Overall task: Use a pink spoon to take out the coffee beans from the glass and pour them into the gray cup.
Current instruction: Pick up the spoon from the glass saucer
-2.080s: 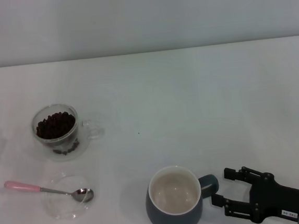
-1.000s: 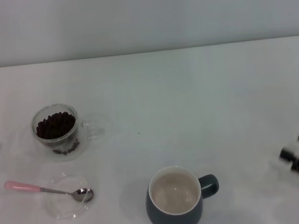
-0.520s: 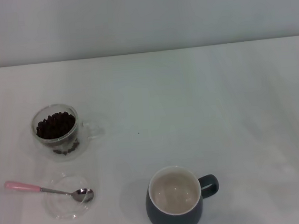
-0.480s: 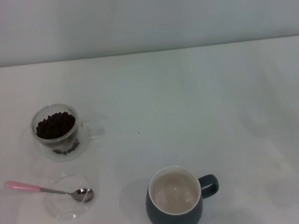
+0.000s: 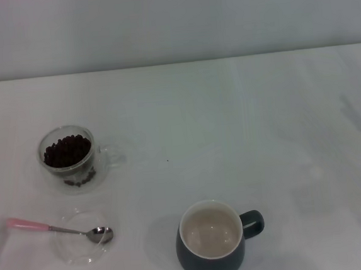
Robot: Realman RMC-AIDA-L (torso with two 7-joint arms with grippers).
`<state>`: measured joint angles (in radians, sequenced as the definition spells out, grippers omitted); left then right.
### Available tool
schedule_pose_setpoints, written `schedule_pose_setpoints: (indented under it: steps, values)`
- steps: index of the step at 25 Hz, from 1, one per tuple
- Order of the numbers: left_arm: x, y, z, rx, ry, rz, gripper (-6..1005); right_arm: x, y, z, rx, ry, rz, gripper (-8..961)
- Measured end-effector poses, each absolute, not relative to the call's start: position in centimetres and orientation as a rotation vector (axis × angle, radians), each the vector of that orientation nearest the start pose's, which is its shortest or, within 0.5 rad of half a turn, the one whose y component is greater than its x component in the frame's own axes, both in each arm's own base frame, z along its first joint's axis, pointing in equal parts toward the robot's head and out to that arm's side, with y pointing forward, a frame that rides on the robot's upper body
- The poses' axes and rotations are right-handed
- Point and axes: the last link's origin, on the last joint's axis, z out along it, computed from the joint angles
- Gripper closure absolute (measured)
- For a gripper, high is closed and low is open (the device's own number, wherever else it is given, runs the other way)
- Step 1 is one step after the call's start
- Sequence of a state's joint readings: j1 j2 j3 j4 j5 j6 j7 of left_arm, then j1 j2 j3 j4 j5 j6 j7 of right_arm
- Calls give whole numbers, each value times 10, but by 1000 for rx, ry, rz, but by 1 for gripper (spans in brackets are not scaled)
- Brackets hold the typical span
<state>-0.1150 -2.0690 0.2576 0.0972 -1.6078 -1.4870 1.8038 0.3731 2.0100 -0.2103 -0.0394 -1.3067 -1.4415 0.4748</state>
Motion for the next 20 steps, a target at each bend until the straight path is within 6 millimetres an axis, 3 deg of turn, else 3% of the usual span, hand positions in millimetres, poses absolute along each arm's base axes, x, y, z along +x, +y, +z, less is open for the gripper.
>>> schedule_pose_setpoints:
  steps: [8, 20]
  values:
    - [-380, 221, -10, -1586, -1555, -1260, 138, 356, 312, 46, -1572, 514, 841, 109]
    - [-382, 230, -21, -1552, -1601, -1212, 137, 360, 309, 50, -1563, 513, 825, 109]
